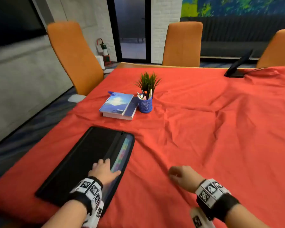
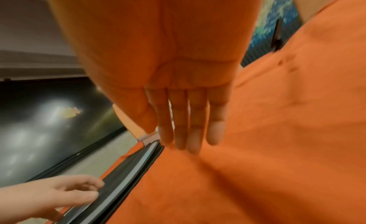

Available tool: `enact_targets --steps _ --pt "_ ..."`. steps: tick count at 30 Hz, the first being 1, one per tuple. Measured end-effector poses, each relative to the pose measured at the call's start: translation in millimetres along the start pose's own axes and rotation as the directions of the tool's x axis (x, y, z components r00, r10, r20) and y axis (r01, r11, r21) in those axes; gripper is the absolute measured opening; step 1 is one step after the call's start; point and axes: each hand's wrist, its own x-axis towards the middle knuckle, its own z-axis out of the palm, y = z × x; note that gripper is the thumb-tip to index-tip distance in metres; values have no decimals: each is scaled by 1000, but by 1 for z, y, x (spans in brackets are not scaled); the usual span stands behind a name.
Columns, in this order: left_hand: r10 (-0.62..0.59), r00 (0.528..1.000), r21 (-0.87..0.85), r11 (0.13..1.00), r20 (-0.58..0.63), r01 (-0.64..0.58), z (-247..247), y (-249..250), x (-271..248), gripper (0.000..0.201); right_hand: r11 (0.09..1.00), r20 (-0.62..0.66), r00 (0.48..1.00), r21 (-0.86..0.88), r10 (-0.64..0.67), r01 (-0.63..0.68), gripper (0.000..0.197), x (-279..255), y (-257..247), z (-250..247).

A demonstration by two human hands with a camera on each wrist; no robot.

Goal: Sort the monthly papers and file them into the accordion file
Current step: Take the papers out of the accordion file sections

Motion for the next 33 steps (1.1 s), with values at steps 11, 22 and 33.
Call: enact_targets --steps 11,22,33 --pt "112 983 8 993 145 -114 -10 -4 2 68 965 -47 991 238 125 -111 22 71 -76 48" --pt "288 944 -672 669 -160 -318 -80 -44 -3 28 886 -134 989 463 55 13 35 97 -141 76" --pt "223 970 -896 404 -97 -182 -86 -48 4 28 936 -351 936 321 -21 141 49 102 -174 58"
